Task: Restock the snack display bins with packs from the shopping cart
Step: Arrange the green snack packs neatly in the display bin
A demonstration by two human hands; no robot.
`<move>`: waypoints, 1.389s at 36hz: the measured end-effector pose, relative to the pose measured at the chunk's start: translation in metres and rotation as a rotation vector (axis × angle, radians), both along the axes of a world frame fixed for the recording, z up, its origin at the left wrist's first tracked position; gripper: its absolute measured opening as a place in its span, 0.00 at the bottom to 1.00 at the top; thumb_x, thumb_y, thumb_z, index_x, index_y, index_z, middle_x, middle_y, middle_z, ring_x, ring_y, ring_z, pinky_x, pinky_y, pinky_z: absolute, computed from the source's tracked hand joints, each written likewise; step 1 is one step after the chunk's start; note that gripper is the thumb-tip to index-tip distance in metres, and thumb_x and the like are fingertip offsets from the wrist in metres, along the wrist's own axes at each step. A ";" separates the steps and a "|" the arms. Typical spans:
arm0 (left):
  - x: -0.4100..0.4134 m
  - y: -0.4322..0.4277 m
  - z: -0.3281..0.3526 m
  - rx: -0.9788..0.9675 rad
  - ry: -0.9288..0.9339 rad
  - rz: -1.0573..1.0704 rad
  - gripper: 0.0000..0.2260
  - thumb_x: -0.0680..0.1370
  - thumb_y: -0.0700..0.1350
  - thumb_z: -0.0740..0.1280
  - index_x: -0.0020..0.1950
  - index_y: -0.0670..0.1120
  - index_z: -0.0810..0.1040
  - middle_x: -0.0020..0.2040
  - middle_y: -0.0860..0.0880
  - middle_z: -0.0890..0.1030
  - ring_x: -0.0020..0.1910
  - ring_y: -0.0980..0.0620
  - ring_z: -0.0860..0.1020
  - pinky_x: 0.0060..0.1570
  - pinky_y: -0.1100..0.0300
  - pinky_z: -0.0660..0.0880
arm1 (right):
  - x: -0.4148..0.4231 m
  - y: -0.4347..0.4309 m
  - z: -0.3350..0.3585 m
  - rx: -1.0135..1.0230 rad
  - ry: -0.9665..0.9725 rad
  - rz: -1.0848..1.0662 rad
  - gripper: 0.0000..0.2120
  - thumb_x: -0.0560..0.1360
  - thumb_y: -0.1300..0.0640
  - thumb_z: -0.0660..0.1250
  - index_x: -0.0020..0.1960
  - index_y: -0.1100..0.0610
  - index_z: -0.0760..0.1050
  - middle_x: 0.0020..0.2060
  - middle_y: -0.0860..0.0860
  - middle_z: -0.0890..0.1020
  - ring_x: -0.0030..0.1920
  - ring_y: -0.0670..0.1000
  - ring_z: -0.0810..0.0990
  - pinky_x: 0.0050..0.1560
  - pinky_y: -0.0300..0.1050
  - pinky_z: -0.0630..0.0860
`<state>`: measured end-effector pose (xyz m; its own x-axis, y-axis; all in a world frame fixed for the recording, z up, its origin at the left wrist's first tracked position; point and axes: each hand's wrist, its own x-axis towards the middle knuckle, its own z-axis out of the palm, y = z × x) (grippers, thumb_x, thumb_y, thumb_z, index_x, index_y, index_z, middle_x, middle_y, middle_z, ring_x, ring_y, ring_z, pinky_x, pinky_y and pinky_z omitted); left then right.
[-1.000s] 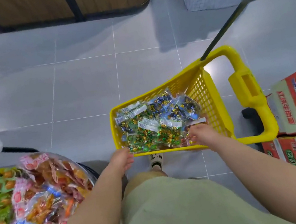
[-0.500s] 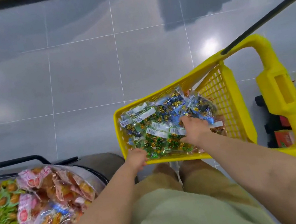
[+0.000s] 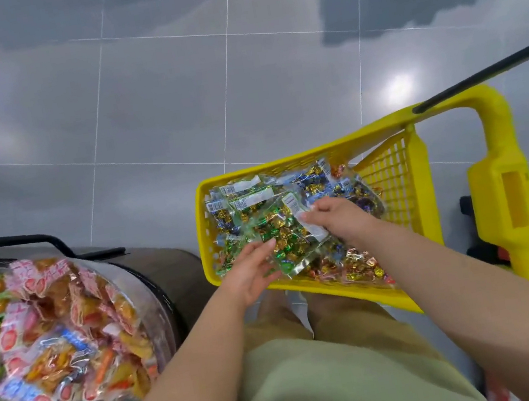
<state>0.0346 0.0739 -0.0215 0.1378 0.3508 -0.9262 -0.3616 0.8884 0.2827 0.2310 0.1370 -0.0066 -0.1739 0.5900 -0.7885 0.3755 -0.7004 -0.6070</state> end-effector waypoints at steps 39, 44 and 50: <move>-0.053 -0.022 -0.008 0.079 0.285 0.315 0.15 0.78 0.48 0.66 0.63 0.45 0.75 0.50 0.44 0.84 0.48 0.45 0.83 0.44 0.50 0.81 | -0.094 -0.004 -0.019 0.059 0.047 0.384 0.11 0.69 0.47 0.74 0.38 0.48 0.73 0.36 0.46 0.78 0.36 0.43 0.76 0.38 0.40 0.71; -0.053 -0.029 -0.012 0.102 0.292 0.261 0.11 0.74 0.39 0.72 0.55 0.46 0.78 0.45 0.46 0.85 0.43 0.46 0.84 0.38 0.53 0.81 | -0.098 -0.013 -0.035 0.070 0.035 0.414 0.15 0.72 0.44 0.70 0.49 0.54 0.74 0.41 0.46 0.74 0.43 0.46 0.75 0.41 0.36 0.67; -0.058 -0.042 -0.021 0.002 0.342 0.320 0.17 0.70 0.44 0.76 0.57 0.50 0.78 0.52 0.45 0.84 0.52 0.43 0.83 0.51 0.43 0.79 | -0.071 0.007 -0.061 0.268 -0.473 0.419 0.27 0.74 0.52 0.69 0.68 0.61 0.67 0.63 0.58 0.71 0.65 0.57 0.69 0.65 0.51 0.67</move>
<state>-0.0230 0.0314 -0.0427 -0.2910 0.3274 -0.8989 -0.5034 0.7466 0.4349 0.1598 0.1444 -0.0675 -0.1028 0.7333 -0.6721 0.8497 -0.2866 -0.4426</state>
